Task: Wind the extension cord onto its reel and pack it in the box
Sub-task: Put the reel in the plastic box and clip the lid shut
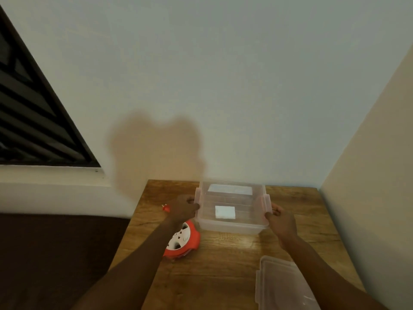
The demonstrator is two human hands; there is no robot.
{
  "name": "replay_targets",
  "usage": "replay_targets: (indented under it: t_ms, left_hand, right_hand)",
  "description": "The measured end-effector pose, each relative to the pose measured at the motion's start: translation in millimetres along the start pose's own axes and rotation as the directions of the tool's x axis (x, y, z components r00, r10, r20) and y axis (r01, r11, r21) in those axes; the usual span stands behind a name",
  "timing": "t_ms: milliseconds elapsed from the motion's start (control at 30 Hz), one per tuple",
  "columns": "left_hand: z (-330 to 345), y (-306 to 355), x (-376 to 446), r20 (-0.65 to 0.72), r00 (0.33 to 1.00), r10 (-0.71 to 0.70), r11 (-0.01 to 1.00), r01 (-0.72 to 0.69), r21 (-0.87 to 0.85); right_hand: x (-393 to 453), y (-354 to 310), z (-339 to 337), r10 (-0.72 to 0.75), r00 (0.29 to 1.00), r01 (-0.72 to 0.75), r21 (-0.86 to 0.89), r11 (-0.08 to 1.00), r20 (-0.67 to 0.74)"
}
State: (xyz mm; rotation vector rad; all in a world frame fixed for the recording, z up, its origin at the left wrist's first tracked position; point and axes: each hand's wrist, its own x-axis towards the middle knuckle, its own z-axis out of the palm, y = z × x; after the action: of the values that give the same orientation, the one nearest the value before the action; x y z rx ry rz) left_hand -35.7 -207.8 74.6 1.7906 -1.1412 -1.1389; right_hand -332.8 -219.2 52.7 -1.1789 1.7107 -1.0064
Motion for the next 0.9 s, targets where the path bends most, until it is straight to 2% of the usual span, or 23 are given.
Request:
replay_targets:
  t_ms: [233, 400, 467, 500, 567, 600, 633, 667, 733, 767, 833, 900]
  left_hand:
    - [13, -8, -6, 0.011, 1.0, -0.009, 0.999, 0.01, -0.049]
    - [14, -17, -10, 0.013, 1.0, 0.015, 0.998, -0.014, -0.069]
    - [18, -20, -12, -0.076, 0.996, 0.049, 0.997, -0.053, -0.057]
    - [21, -22, -15, -0.167, 0.984, 0.057, 0.997, -0.065, -0.045]
    - [28, -29, -26, -0.358, 0.933, 0.037, 0.996, -0.065, -0.067]
    - [33, -36, -34, -0.392, 0.92, -0.011, 0.994, -0.032, -0.102]
    - [40, -46, -44, -0.373, 0.926, -0.052, 0.995, 0.017, -0.098]
    - [48, -59, -55, -0.299, 0.952, -0.061, 0.998, 0.048, -0.051]
    - [65, -78, -78, -0.071, 0.997, -0.001, 0.994, 0.008, 0.109]
    - [74, -83, -85, 0.033, 0.999, 0.03, 0.986, -0.035, 0.165]
    - [91, -81, -91, 0.158, 0.984, 0.082, 0.963, -0.119, 0.244]
    - [107, -69, -92, 0.227, 0.968, 0.107, 0.951, -0.166, 0.261]
  right_hand:
    - [4, 2, -6, 0.015, 1.0, -0.016, -0.065, 0.998, -0.021]
    - [4, 0, -10, -0.037, 0.998, 0.043, -0.105, 0.994, 0.059]
    - [5, 3, -17, -0.054, 0.993, 0.066, -0.113, 0.991, 0.105]
    - [3, 7, -22, -0.059, 0.993, 0.071, -0.128, 0.989, 0.1]
    - [-2, 24, -34, -0.058, 0.998, 0.059, -0.204, 0.977, 0.013]
    - [-7, 38, -43, -0.037, 0.999, 0.025, -0.267, 0.963, -0.039]
    - [-11, 55, -54, 0.001, 0.996, -0.031, -0.342, 0.939, -0.088]
    - [-17, 72, -66, 0.055, 0.99, -0.108, -0.433, 0.895, -0.133]
    - [-35, 103, -92, 0.161, 0.961, -0.269, -0.613, 0.742, -0.227]
    - [-45, 114, -101, 0.188, 0.942, -0.329, -0.649, 0.686, -0.278]
    - [-68, 127, -109, 0.209, 0.899, -0.415, -0.596, 0.688, -0.384]
    - [-88, 129, -109, 0.181, 0.872, -0.436, -0.554, 0.709, -0.456]
